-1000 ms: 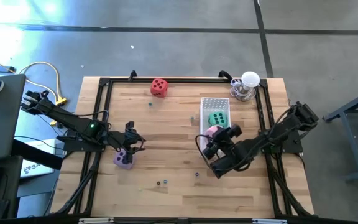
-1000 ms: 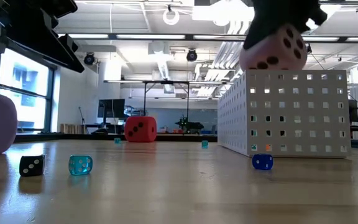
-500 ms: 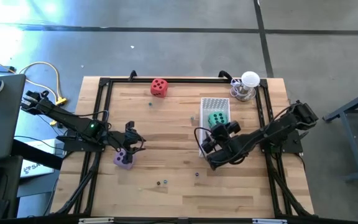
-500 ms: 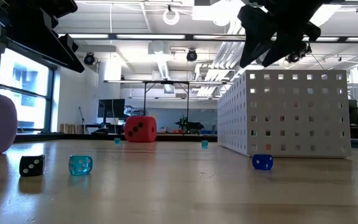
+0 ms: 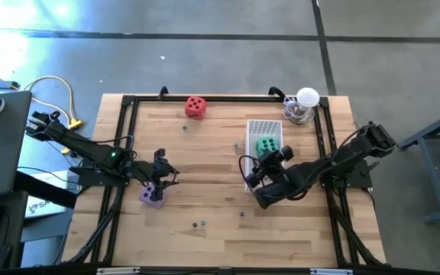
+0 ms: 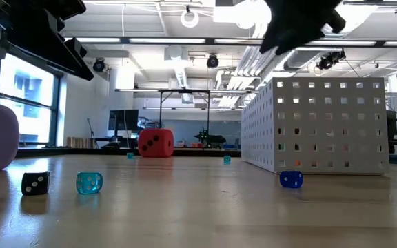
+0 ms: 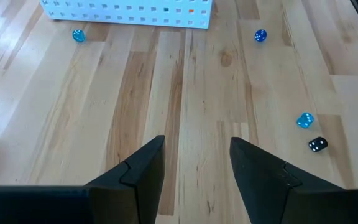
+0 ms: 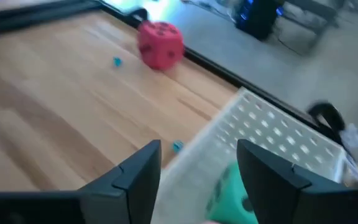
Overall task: Pick & Place Dice
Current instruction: Put the light blue die into the white bin
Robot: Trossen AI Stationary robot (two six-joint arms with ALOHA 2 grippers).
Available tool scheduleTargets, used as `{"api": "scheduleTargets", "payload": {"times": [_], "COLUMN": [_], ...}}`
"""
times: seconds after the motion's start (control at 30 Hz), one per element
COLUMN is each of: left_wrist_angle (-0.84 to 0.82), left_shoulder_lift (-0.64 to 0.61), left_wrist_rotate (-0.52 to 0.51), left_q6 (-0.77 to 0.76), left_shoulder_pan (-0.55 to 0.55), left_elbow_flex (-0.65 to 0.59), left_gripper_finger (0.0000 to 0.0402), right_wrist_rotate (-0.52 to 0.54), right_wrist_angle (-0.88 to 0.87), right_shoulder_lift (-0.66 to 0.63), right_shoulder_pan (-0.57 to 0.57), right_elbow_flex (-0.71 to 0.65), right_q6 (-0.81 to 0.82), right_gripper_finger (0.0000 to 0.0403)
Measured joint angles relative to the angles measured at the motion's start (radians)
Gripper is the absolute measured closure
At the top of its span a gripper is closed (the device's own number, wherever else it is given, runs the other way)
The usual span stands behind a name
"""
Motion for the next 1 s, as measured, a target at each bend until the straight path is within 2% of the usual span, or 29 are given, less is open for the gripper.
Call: {"api": "scheduleTargets", "payload": {"times": [0.27, 0.4, 0.53, 0.7, 0.73, 0.83, 1.0], "left_wrist_angle": [-0.006, -0.005, -0.005, -0.008, -0.021, -0.056, -0.043], "left_shoulder_lift": [-0.009, -0.047, -0.087, -0.104, -0.102, -0.09, -0.054], "left_wrist_rotate": [0.026, 0.034, -0.069, -0.331, -0.353, -0.313, -0.122], "left_q6": [0.013, 0.07, 0.095, 0.273, 0.279, 0.299, 0.343], "left_shoulder_pan": [-0.007, -0.025, -0.024, 0.02, 0.045, 0.158, 0.384], "left_elbow_flex": [0.0, 0.001, 0.002, 0.002, 0.002, -0.001, -0.001], "left_gripper_finger": [0.0227, 0.0227, 0.0227, 0.0227, 0.0227, 0.0232, 0.0243], "right_wrist_rotate": [-0.103, -0.192, -0.254, -0.3, -0.3, -0.3, -0.353], "right_wrist_angle": [0.391, 0.528, 0.59, 0.632, 0.64, 0.67, 0.675], "right_shoulder_lift": [-0.014, -0.014, -0.014, -0.014, -0.014, -0.004, -0.003], "right_shoulder_pan": [0.068, 0.091, 0.097, 0.095, 0.094, 0.094, 0.094], "right_elbow_flex": [0.0, 0.0, 0.0, 0.0, 0.0, 0.0, 0.0], "right_q6": [-0.521, -0.664, -0.723, -0.717, -0.71, -0.709, -0.704], "right_gripper_finger": [0.0202, 0.0202, 0.0202, 0.0202, 0.0202, 0.0202, 0.0202]}}
